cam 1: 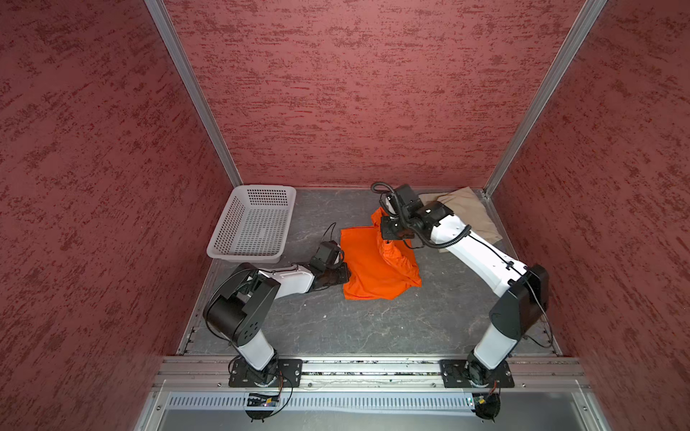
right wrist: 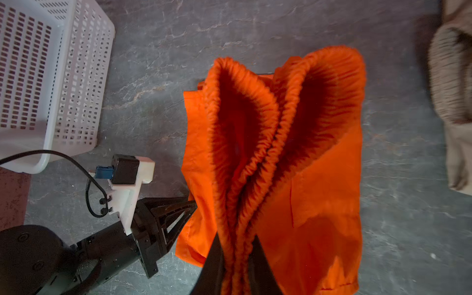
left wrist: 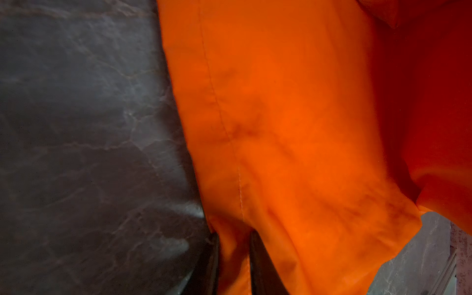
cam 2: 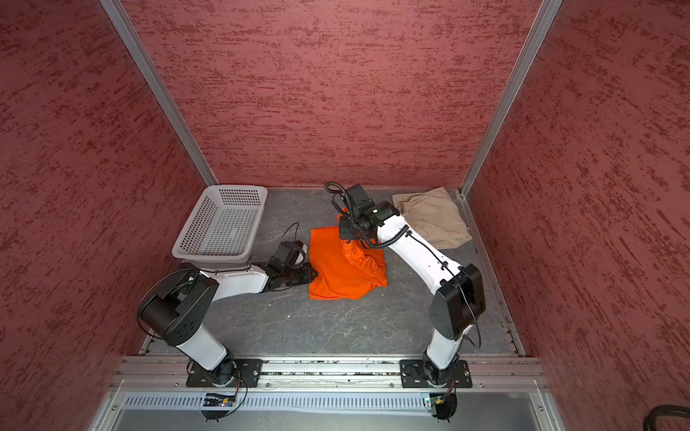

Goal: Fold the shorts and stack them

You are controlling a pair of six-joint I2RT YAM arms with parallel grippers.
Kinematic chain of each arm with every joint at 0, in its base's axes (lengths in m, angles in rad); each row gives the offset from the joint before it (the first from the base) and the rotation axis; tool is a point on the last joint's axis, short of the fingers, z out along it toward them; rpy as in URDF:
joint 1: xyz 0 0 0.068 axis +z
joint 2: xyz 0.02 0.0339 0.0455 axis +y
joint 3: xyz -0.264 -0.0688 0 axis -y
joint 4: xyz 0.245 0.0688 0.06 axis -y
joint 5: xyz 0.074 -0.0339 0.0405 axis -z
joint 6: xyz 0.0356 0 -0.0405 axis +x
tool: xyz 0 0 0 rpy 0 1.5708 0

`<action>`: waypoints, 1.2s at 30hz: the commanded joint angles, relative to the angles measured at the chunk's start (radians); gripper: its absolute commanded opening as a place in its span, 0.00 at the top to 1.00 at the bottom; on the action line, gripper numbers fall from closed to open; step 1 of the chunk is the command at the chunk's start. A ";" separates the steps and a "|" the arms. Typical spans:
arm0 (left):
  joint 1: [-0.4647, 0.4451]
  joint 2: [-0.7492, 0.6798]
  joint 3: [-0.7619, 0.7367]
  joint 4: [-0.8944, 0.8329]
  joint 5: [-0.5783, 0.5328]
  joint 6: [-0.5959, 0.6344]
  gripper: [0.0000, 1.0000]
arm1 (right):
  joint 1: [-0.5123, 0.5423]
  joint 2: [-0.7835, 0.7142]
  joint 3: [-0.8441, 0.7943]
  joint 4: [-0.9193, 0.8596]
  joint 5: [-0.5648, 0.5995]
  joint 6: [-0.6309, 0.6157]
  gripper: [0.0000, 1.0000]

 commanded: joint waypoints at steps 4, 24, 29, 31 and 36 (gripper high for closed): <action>-0.003 0.016 -0.006 -0.040 -0.033 0.008 0.76 | 0.082 0.114 0.025 0.168 -0.055 0.080 0.85; 0.121 -0.424 -0.024 -0.276 -0.069 -0.037 0.55 | 0.108 0.158 -0.098 0.551 -0.221 0.155 0.41; 0.150 -0.476 0.032 -0.244 0.006 -0.009 0.57 | 0.054 -0.021 -0.277 0.640 -0.231 0.187 0.41; 0.150 -0.452 0.058 -0.221 0.043 -0.004 0.60 | 0.033 -0.061 -0.368 0.667 -0.241 0.196 0.46; 0.128 -0.319 0.142 -0.156 0.142 0.002 0.67 | 0.013 -0.061 -0.518 0.701 -0.293 0.211 0.73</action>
